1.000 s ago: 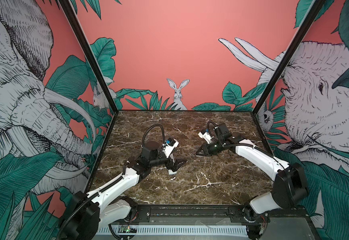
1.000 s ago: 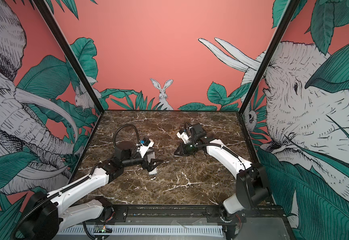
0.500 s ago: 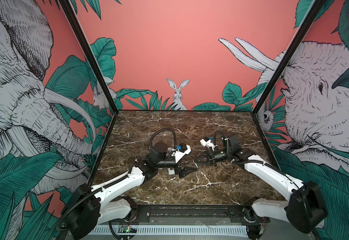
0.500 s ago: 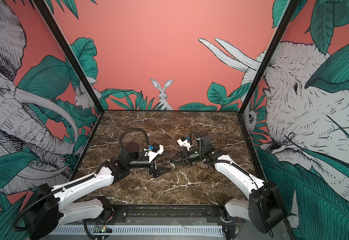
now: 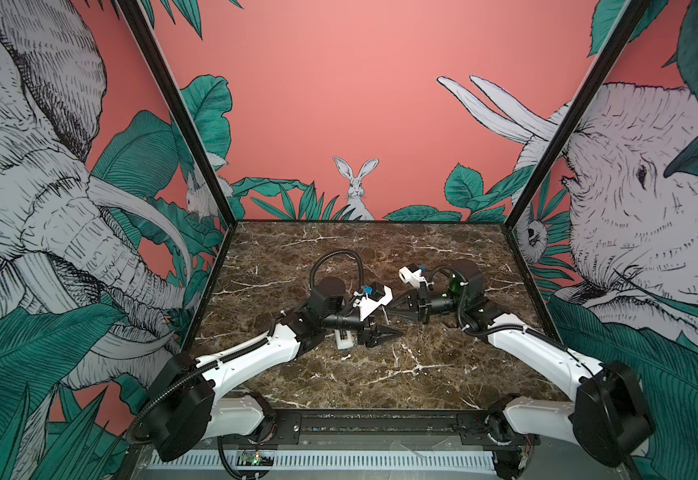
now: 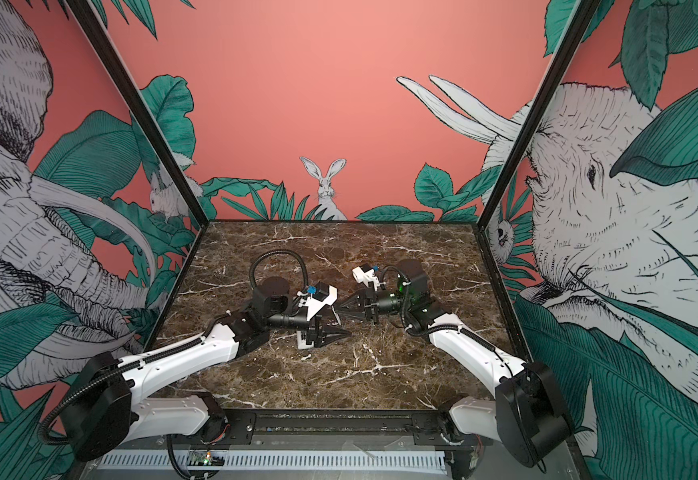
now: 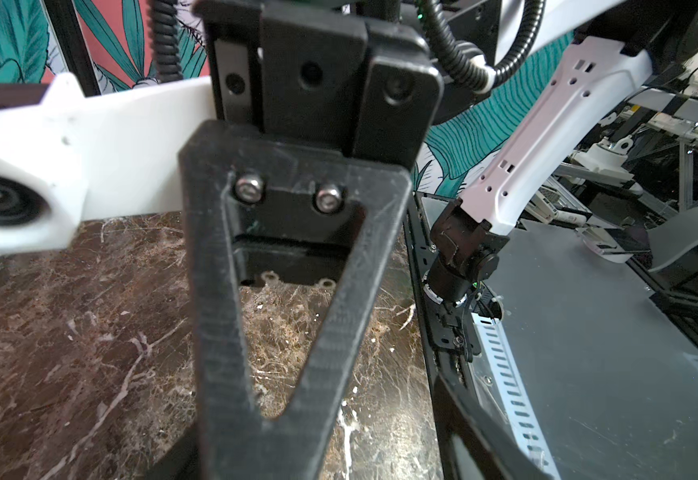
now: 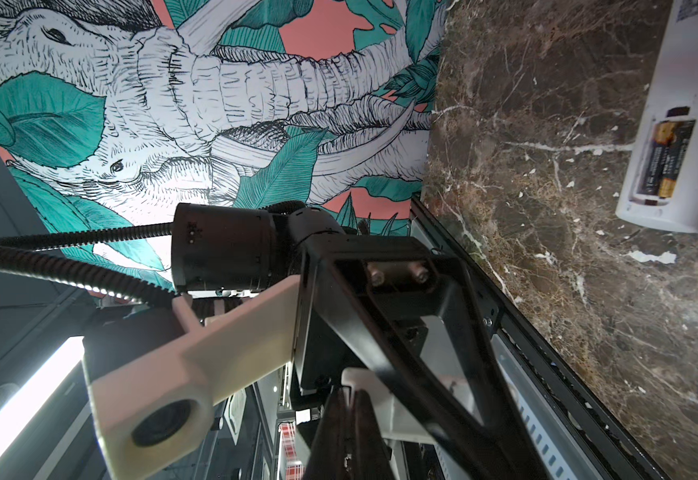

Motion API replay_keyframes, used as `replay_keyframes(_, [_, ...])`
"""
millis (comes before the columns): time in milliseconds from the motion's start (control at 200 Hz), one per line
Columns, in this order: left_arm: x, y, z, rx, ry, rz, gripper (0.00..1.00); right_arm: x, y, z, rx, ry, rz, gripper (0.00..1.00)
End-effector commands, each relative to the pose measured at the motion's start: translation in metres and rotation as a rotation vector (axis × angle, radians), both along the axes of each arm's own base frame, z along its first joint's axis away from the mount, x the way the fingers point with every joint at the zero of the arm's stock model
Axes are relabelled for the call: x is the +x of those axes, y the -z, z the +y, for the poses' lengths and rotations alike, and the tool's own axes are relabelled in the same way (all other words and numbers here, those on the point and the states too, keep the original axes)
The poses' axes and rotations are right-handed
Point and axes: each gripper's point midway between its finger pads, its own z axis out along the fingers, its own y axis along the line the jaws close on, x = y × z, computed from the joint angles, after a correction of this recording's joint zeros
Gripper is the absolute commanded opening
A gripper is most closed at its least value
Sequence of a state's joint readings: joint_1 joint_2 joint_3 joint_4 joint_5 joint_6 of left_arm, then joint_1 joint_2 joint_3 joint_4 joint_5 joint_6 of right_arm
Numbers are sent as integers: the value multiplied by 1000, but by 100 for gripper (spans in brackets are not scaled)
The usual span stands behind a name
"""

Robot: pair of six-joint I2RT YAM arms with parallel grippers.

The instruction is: Load the batteries into the remote control

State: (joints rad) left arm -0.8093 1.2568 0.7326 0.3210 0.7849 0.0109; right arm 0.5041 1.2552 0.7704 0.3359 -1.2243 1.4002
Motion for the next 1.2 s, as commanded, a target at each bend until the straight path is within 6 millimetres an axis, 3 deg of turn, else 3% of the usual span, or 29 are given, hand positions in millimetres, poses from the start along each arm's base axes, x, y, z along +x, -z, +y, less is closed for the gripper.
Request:
replay_keyframes(0, [-3,-12,-3,-26,21,-33,59,-5,-22,0,53,-17,-47,2])
replay_keyframes(230, [6,-10,-4,-14,-23,-40,33,-5,-18,-1,52,-22,-45,3])
replay_keyframes(470, [11,-4,-4,10,-49,-14,17,0,-13,-1,60,-16,-59,5])
replay_keyframes(630, [14,10,-2,49,-83,28,12,12,-5,-4,60,11,-77,27])
replay_keyframes(725, [18,33,-1,101,-113,94,12,25,0,-10,58,41,-116,41])
replay_keyframes(845, [22,67,-4,196,-133,241,12,47,32,-28,-52,113,-197,53])
replay_keyframes(860, [22,71,-5,207,-139,262,12,49,39,-32,-85,121,-203,64])
replay_keyframes(885, [24,79,-6,227,-150,297,11,51,51,-38,-148,132,-223,90])
replay_keyframes(905, [25,85,-6,245,-159,320,11,54,63,-45,-221,146,-235,99])
replay_keyframes(995, [32,115,-5,358,-214,421,13,58,116,-82,-590,141,-315,99])
replay_keyframes(1060, [42,140,2,500,-296,469,12,64,141,-106,-784,152,-341,99])
replay_keyframes(1120, [49,160,7,613,-341,508,13,69,158,-128,-927,191,-357,99])
replay_keyframes(1195, [59,178,15,767,-400,532,13,73,164,-142,-1001,248,-380,99])
